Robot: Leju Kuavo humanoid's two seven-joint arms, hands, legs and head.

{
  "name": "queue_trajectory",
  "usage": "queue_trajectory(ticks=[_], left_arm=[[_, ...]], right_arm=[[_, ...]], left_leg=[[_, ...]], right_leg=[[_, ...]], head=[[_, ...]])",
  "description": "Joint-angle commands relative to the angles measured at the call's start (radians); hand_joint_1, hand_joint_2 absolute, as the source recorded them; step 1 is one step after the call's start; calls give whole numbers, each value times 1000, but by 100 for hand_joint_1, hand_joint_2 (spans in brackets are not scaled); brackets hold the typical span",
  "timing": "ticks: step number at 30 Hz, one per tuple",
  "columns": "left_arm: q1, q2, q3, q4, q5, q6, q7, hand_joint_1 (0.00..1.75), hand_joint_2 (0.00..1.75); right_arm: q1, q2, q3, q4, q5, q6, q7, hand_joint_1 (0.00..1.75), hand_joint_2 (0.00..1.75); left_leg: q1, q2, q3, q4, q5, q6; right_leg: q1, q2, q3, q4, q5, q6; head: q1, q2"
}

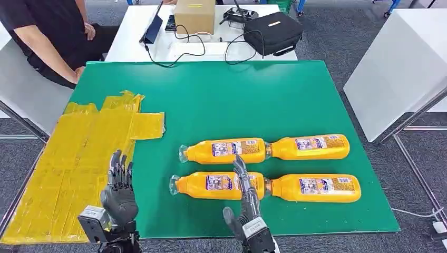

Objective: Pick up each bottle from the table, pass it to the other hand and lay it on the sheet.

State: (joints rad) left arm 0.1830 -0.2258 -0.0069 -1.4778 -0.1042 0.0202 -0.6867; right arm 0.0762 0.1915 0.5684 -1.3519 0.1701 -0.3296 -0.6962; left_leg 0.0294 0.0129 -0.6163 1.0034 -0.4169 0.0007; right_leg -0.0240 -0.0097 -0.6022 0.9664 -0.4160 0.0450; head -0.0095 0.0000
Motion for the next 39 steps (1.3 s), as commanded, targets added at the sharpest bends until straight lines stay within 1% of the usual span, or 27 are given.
queue_trajectory(ticks=[1,2,3,5,7,14,17,18,20,21,22,23,24,25,26,27,28,29,30,31,32,33,35,36,37,38,39], left_arm=[[4,-13,40,9,-5,1,-11,0,0],[4,-13,40,9,-5,1,-11,0,0],[4,-13,40,9,-5,1,-11,0,0],[4,-13,40,9,-5,1,-11,0,0],[12,-15,37,3,-5,1,-11,0,0],[12,-15,37,3,-5,1,-11,0,0],[27,-12,34,-5,-1,0,-11,0,0],[-7,-9,194,-9,18,-56,-11,0,0],[9,-20,200,-39,15,-61,-11,0,0],[17,-27,199,-55,9,-57,-11,0,0],[30,-40,188,-72,-6,-45,-11,0,0],[44,-47,167,-88,-24,-24,-11,0,0],[53,-54,148,-97,-31,-8,-11,0,0],[53,-54,148,-97,-31,-8,-11,0,0],[53,-54,128,-82,-37,14,-11,0,0],[49,-56,118,-75,-54,28,-11,0,0],[50,-55,111,-69,-64,34,-11,0,0],[56,-49,93,-61,-71,28,-11,0,0],[60,-47,81,-56,-77,26,-11,0,0],[62,-42,45,-44,-84,29,-11,0,0],[55,-34,14,-33,-79,21,-11,0,0],[48,-30,-4,-22,-75,21,-11,0,0],[24,-22,-52,8,-77,30,-11,0,0],[2,-24,-78,32,-78,37,-11,0,0],[2,-24,-78,32,-78,37,-11,0,0],[2,-24,-78,32,-78,37,-11,0,0],[2,-24,-78,32,-78,37,-11,0,0]], right_arm=[[-36,-24,7,56,-6,6,-2,0,0],[-36,-24,7,56,-6,6,-2,0,0],[-36,-24,7,56,-6,6,-2,0,0],[-36,-24,7,56,-6,6,-2,0,0],[-38,-23,4,58,-3,3,-2,0,0],[-38,-23,4,58,-3,3,-2,0,0],[-44,-17,3,66,-1,7,-2,0,0],[-87,31,74,157,-18,-5,-2,0,0],[-79,25,78,139,-21,-2,-2,0,0],[-76,19,82,130,-18,-2,-2,0,0],[-71,7,85,106,-21,5,-2,0,0],[-65,-2,78,88,-24,23,-2,0,0],[-68,-7,69,86,-24,37,-2,0,0],[-68,-7,69,86,-24,37,-2,0,0],[-77,-11,54,92,-20,50,-2,0,0],[-78,-12,40,83,-8,56,-2,0,0],[-76,-14,32,80,3,58,-2,0,0],[-71,-18,18,77,21,48,-2,0,0],[-67,-22,8,75,25,46,-2,0,175],[-55,-31,-22,74,32,42,-2,0,175],[-42,-39,-44,60,39,41,-2,0,175],[-31,-42,-59,47,42,39,-2,0,175],[9,-54,-98,2,89,13,-2,0,175],[46,-68,-123,-46,121,5,-2,0,175],[46,-68,-123,-46,121,5,-2,0,175],[46,-68,-123,-46,121,5,-2,0,175],[46,-68,-123,-46,121,5,-2,0,175]], left_leg=[[0,0,4,-1,-1,1],[0,0,1,-1,0,1],[0,0,5,-1,-2,1],[0,0,6,-1,-2,2],[0,0,4,-1,-1,1],[0,0,4,-1,-1,1],[-1,0,6,-1,-2,2],[0,1,8,-1,-3,2],[0,1,3,-1,-1,1],[0,2,5,-2,-1,1],[1,1,3,0,-1,1],[0,0,6,0,-3,2],[0,0,4,0,-2,1],[0,0,6,0,-3,2],[0,0,4,0,-1,1],[0,-1,6,0,-3,2],[0,-1,4,-1,-1,1],[0,-1,5,0,-2,1],[-1,-2,6,-1,-2,2],[0,-2,4,-1,-1,1],[-1,-4,7,-1,-2,2],[-1,-3,4,-1,0,1],[-1,-7,7,-1,-1,2],[-1,-7,3,-1,0,1],[-1,-6,5,-1,0,2],[-1,-5,3,-1,0,1],[-1,-6,5,-1,-1,2]], right_leg=[[0,1,4,-1,-1,-2],[0,0,1,-1,0,-1],[0,1,5,-1,-2,-3],[0,1,6,-1,-2,-3],[0,1,3,-1,-1,-2],[0,1,3,-1,-1,-2],[0,1,5,-1,-2,-3],[0,2,7,-1,-2,-3],[0,2,3,-1,0,-2],[1,3,4,-1,-1,-3],[1,2,3,0,-1,-2],[1,2,6,0,-3,-3],[0,1,4,0,-2,-2],[0,1,6,0,-3,-3],[0,1,4,0,-2,-2],[0,1,6,0,-3,-3],[0,0,4,-1,-1,-2],[0,0,5,0,-2,-2],[0,0,6,0,-2,-3],[0,-1,5,-1,-2,-2],[0,-2,8,-1,-3,-3],[0,-2,4,-1,-1,-2],[-1,-5,8,-1,-3,-3],[-1,-6,4,-1,-2,-1],[-1,-5,6,-1,-3,-2],[-1,-5,4,-1,-2,-1],[-1,-5,6,-1,-3,-2]], head=[[0,0],[0,0],[0,0],[0,0],[0,0],[0,0],[0,0],[0,0],[0,0],[0,0],[0,0],[0,0],[0,0],[0,0],[0,0],[0,0],[0,0],[0,0],[0,0],[0,0],[0,0],[0,0],[0,0],[0,0],[0,0],[0,0],[0,0]])
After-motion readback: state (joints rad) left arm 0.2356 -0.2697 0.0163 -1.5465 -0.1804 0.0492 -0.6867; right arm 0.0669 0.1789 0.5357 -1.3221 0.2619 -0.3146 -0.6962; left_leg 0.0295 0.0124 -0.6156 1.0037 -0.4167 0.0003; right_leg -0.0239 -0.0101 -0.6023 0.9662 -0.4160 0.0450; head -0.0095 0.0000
